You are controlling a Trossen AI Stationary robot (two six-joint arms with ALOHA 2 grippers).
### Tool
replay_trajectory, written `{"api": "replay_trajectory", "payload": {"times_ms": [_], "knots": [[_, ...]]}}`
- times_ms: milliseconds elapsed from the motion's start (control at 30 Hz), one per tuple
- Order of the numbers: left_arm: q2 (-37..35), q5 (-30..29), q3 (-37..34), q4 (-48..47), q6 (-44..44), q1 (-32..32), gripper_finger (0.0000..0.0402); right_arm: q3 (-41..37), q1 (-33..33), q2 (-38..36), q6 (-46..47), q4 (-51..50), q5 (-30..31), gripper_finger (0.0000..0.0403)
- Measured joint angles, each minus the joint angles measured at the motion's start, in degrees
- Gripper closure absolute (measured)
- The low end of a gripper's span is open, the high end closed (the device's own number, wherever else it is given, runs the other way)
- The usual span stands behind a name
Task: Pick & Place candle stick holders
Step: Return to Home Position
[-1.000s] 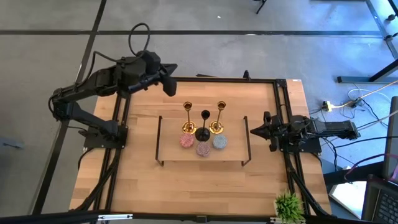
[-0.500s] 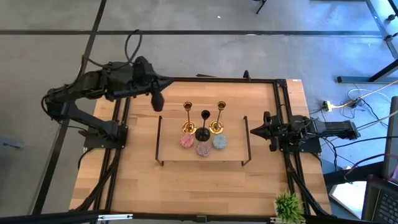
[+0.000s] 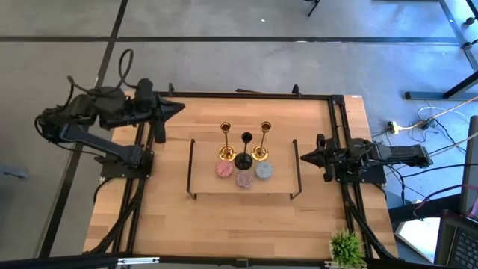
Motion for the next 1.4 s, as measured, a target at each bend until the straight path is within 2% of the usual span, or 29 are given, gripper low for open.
{"api": "replay_trajectory", "payload": {"times_ms": [300, 567, 1133, 1400], "knots": [[-13.3, 1.0, -21.7, 16.7, -1.4, -4.5, 0.04, 0.0, 0.0, 0.0, 0.0, 0.0, 0.0, 0.0402], [-23.9, 4.2, -35.6, 23.1, -0.8, -6.8, 0.04, 0.0, 0.0, 0.0, 0.0, 0.0, 0.0, 0.0402], [-38.0, 4.8, -51.4, 24.4, -1.0, -7.3, 0.04, 0.0, 0.0, 0.0, 0.0, 0.0, -0.1, 0.0402], [-44.5, 4.5, -58.4, 28.1, -1.9, -7.3, 0.04, 0.0, 0.0, 0.0, 0.0, 0.0, -0.1, 0.0402]]}}
